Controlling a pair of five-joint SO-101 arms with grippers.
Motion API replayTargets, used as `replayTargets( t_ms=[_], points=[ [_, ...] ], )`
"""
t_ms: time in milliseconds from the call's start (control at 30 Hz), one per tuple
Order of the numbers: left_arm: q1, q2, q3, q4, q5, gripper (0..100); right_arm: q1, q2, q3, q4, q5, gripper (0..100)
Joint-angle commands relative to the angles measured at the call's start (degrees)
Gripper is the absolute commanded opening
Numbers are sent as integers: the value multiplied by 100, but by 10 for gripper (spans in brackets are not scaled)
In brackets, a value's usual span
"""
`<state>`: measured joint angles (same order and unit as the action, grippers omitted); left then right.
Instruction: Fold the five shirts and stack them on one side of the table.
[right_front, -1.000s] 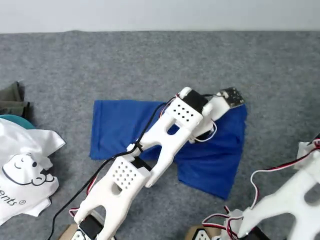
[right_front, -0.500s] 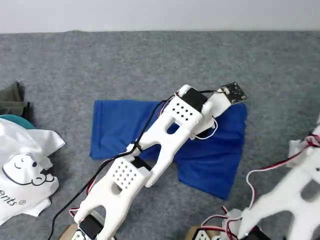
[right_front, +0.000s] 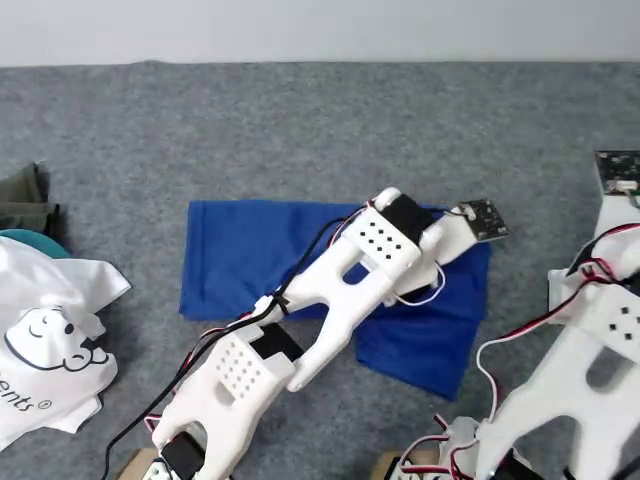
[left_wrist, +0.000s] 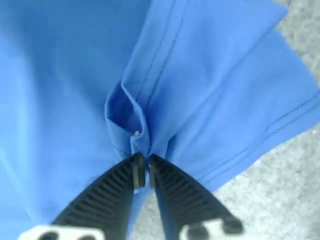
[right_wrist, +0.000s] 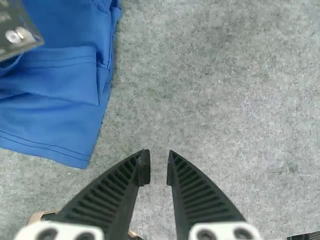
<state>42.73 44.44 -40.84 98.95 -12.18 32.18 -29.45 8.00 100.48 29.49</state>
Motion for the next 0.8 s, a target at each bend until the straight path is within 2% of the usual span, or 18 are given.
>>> replayTargets(
  t_ms=[0,200,433,767],
  points=[
    [-35,-431,48,149,-88,6,-57,-75,-26,224,-26,69],
    [-26,-475,145,149,-79,6,-57,-75,-26,224,-26,69],
    [448,-484,646,149,-79,6,-57,-84,-26,224,-44,69],
    [598,-484,497,88,-35,6,-48,-75,-18,224,-53,69]
  ],
)
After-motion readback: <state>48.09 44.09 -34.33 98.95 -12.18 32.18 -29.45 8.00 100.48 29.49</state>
